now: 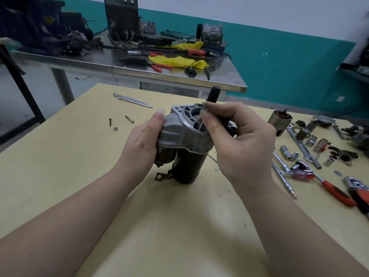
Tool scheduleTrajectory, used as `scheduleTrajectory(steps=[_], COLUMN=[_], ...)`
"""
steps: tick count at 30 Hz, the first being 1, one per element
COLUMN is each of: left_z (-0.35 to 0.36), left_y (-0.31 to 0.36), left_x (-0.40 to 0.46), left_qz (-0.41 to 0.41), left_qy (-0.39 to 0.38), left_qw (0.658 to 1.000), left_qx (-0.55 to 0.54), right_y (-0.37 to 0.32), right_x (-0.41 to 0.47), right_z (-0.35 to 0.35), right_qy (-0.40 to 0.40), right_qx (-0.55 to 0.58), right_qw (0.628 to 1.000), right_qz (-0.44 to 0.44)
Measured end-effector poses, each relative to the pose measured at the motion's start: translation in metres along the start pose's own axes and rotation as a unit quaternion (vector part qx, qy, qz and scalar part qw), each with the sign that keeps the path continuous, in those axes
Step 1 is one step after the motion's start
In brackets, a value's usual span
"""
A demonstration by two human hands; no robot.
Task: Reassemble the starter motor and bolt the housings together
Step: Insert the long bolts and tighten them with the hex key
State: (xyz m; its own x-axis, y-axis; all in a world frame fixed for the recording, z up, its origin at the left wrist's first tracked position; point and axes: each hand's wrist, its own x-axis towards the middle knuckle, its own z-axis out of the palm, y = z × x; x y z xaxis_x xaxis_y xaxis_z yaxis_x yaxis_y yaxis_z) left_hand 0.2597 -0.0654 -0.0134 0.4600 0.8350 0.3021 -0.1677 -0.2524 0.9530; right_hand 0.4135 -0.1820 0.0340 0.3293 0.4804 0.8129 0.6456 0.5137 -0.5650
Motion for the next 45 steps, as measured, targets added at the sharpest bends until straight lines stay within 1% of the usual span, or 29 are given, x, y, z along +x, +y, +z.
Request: scheduleTrajectory(steps=[3,6,8,10,17,21,25,27,30,33,36,40,42,45], left_z=[0.003,0.005,0.005,0.005,0.005,0.003,0.001,0.002,0.001,-0.003,0.000,0.005,0.004,0.003], left_y=[0.002,0.005,0.005,0.005,0.004,0.000,-0.004,-0.006,-0.005,-0.005,-0.005,-0.003,-0.002,-0.002], left_x=[-0.001,-0.002,-0.002,-0.002,-0.004,-0.011,-0.016,-0.016,-0.014,-0.011,-0.010,-0.009,-0.008,-0.008], left_qz=[0.001,0.003,0.003,0.006,0.013,0.088,0.155,0.177,0.174,0.173,0.179,0.157,0.153,0.155], left_qy=[-0.001,-0.002,0.003,0.006,0.003,-0.001,-0.044,-0.046,-0.046,-0.063,-0.035,-0.004,0.005,-0.002], left_qw=[1.000,1.000,1.000,1.000,1.000,0.996,0.987,0.982,0.982,0.979,0.976,0.981,0.981,0.980], left_qx=[0.003,0.001,-0.003,-0.015,0.000,0.003,0.029,0.051,0.057,0.091,0.119,0.117,0.120,0.123], right_y=[0.003,0.005,0.007,0.010,0.023,0.026,0.026,0.026,0.026,0.026,0.025,0.024,0.024,0.025], right_x=[-0.001,-0.004,-0.005,-0.012,-0.022,-0.020,-0.017,-0.015,-0.014,-0.014,-0.015,-0.018,-0.015,-0.010], right_z=[-0.003,-0.004,-0.006,-0.007,-0.012,-0.011,-0.012,-0.013,-0.015,-0.018,-0.018,-0.008,-0.008,-0.017], right_qy=[-0.003,-0.015,-0.039,-0.061,-0.064,-0.078,-0.083,-0.090,-0.097,-0.099,-0.090,-0.057,-0.061,-0.084], right_qx=[-0.038,-0.042,-0.047,-0.075,-0.111,-0.126,-0.139,-0.144,-0.139,-0.129,-0.132,-0.169,-0.173,-0.157], right_qw=[0.999,0.998,0.996,0.992,0.981,0.976,0.974,0.974,0.976,0.979,0.980,0.976,0.975,0.977], right_qz=[-0.029,-0.052,-0.066,-0.085,-0.143,-0.161,-0.161,-0.152,-0.137,-0.122,-0.116,-0.126,-0.123,-0.120])
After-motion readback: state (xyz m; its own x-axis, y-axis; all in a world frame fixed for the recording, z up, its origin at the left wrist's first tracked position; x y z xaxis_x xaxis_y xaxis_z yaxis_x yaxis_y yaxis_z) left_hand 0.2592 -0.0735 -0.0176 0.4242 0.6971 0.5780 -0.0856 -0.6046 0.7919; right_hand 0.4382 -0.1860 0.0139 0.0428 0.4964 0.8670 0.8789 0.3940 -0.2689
